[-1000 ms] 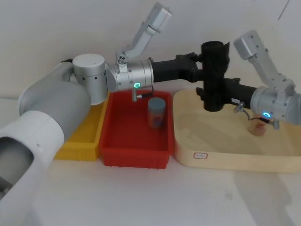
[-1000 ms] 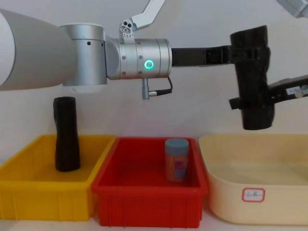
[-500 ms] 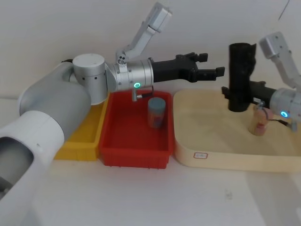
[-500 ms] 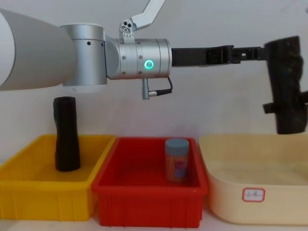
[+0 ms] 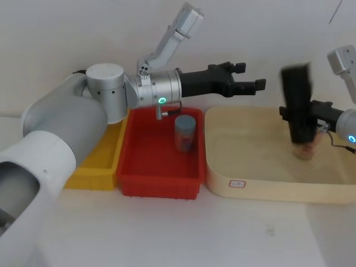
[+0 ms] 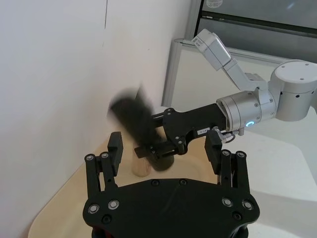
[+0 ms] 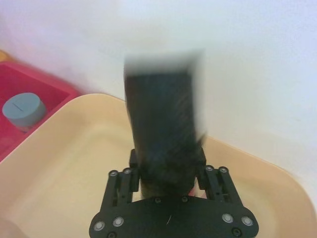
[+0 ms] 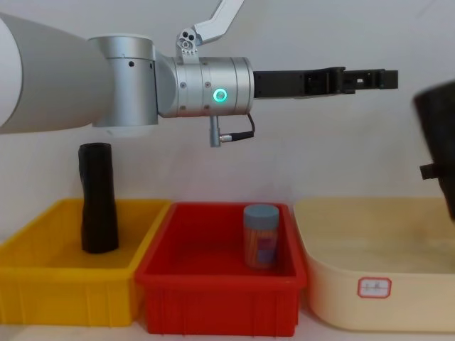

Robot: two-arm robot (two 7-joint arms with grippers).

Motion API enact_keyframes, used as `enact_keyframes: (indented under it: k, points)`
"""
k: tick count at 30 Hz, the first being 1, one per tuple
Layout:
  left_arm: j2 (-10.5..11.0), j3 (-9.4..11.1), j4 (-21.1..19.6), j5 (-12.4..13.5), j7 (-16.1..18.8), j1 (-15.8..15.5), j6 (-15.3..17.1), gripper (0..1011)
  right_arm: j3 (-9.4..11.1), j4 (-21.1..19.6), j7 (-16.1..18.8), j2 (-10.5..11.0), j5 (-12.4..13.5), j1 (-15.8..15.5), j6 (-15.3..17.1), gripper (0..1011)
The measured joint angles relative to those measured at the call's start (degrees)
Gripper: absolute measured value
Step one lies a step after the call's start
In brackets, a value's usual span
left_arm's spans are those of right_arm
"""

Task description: Pick up the garbage bag with the one hand and transfer it to the other hand.

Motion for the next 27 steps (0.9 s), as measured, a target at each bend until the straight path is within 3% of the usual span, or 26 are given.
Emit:
enact_keyframes:
  k: [14,27]
  points:
    - [0.0,0.0,0.0,0.0,0.0,0.0,0.0,1001,0.3,1.8,0.4,0.5,0.1,0.2,-1.3,981]
    - [0.0,0.0,0.0,0.0,0.0,0.0,0.0,1001,0.4,2.3,0.6,0.6,0.2,0.3,-1.7,1000]
